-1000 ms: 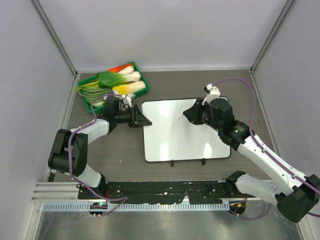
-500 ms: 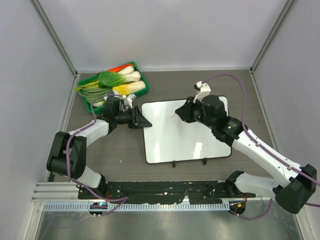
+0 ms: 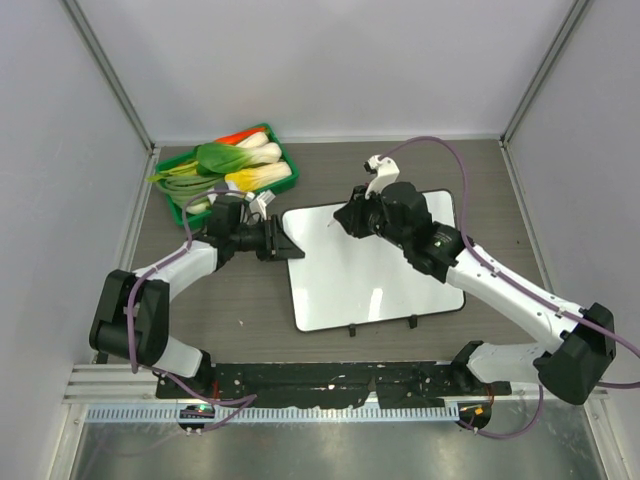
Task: Write a sentence on the whiteboard
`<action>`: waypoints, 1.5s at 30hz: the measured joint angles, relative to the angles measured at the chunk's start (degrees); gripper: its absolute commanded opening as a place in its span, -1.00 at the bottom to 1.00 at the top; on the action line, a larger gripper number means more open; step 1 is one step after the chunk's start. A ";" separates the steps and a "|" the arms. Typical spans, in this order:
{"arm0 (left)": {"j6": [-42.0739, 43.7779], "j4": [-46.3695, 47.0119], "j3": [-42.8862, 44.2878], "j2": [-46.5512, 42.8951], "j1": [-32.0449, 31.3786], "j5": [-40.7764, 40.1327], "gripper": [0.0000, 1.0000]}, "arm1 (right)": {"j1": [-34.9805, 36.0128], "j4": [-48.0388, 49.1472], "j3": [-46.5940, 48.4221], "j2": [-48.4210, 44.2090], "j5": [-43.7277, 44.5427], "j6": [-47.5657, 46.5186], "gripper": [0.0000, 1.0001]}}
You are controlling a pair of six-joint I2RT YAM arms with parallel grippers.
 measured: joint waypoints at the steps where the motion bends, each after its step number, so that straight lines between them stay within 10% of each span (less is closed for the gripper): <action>1: 0.04 -0.17 0.00 0.00 -0.04 -0.02 -0.86 | 0.00 0.33 0.13 0.13 0.02 -0.02 -0.97; 45: 1.73 -2.32 0.04 0.00 -0.37 -0.04 -1.00 | 8.79 10.60 3.72 13.77 8.87 -4.28 -0.97</action>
